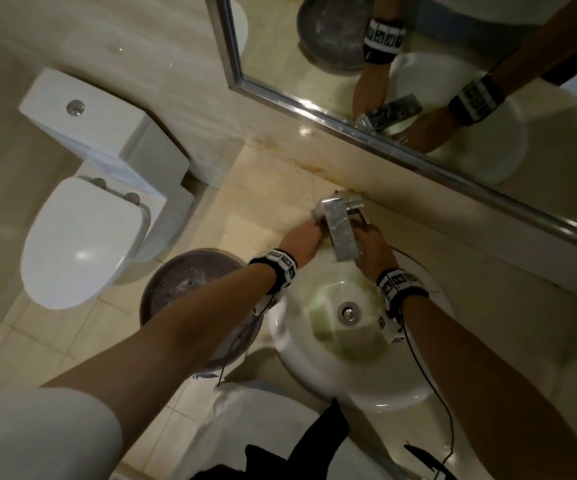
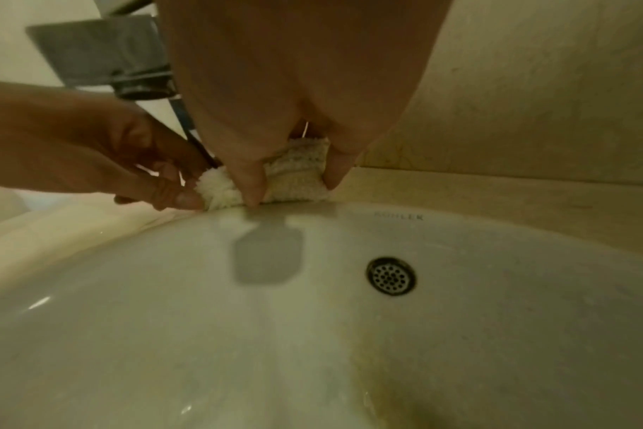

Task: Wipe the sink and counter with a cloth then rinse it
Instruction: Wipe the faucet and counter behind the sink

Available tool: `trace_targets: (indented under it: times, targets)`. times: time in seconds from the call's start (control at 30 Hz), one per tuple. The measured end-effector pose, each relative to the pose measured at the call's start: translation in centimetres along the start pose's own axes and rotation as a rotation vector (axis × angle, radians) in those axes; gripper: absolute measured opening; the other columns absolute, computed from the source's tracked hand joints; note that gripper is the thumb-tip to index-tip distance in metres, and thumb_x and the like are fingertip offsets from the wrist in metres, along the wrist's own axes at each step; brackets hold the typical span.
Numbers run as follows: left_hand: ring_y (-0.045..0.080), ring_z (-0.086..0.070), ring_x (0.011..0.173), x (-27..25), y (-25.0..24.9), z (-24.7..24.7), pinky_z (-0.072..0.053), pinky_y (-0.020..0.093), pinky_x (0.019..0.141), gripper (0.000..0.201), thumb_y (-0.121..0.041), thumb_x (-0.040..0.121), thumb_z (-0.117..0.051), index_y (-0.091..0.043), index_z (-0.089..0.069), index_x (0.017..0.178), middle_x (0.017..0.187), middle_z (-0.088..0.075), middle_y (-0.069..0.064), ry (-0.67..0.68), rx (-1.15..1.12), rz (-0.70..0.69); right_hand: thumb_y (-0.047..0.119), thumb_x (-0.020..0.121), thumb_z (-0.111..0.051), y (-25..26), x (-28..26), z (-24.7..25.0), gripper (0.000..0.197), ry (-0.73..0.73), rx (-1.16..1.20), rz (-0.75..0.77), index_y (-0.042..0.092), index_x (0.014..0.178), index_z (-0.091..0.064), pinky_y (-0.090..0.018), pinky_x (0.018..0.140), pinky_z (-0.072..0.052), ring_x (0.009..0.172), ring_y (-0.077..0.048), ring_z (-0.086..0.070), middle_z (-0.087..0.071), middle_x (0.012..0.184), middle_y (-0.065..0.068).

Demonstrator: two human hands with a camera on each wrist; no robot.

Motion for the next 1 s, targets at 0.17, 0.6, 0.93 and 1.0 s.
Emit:
trace_targets:
  times: [0.17,0.6,0.93,1.0]
  targets:
    - [0.033,-0.061,0.106,-0.6,0.9,0.7,-0.053,0.041,0.081,0.029,-0.004,0.095,-0.050,-0.002,-0.062,0.121,0.125,-0.057,0.015,0.030,0.127,-0.088,0.013,0.086,-0.069,0.3,0.8,-0.1,0.037,-0.021,0.021,-0.025,0.020,0.122,-0.065,-0.026,0.075,-0.042,0.094,-0.030,-0.061,-0.068,0.105,-0.014]
    - [0.031,-0.050,0.128,-4.4,6.5,3.0,-0.052,0.039,0.090,0.046,0.005,0.084,-0.056,-0.006,-0.060,0.128,0.154,-0.037,0.009,0.154,0.299,-0.096,0.009,0.082,-0.080,0.6,-1.9,-2.5,0.048,-0.160,0.352,-0.168,0.018,0.126,-0.064,-0.043,0.100,-0.051,0.117,-0.027,-0.060,-0.063,0.127,-0.006]
    - [0.033,-0.060,0.109,-7.7,10.7,5.7,-0.050,0.039,0.081,0.023,-0.004,0.089,-0.055,-0.009,-0.064,0.110,0.127,-0.058,0.012,0.124,0.406,0.079,0.046,0.095,-0.062,2.4,-3.0,-6.9,0.062,-0.027,-0.023,-0.269,0.006,0.141,-0.050,-0.037,0.119,-0.011,0.142,-0.033,-0.032,-0.047,0.146,-0.017]
    - [0.032,-0.060,0.108,-7.8,10.6,5.8,-0.050,0.040,0.080,0.021,-0.005,0.091,-0.054,-0.009,-0.063,0.109,0.122,-0.060,0.012,0.108,0.383,0.128,0.049,0.100,-0.049,3.3,-3.0,-6.9,0.061,0.027,-0.156,-0.207,0.017,0.152,-0.038,-0.037,0.120,0.000,0.148,-0.025,-0.024,-0.040,0.155,-0.011]
Point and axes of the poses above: each hand's wrist, its own x-axis towards the middle knuckle, its own z-axis out of the back of the hand, y = z × x, the point moved 3 cm from there along x, towards the middle knuckle
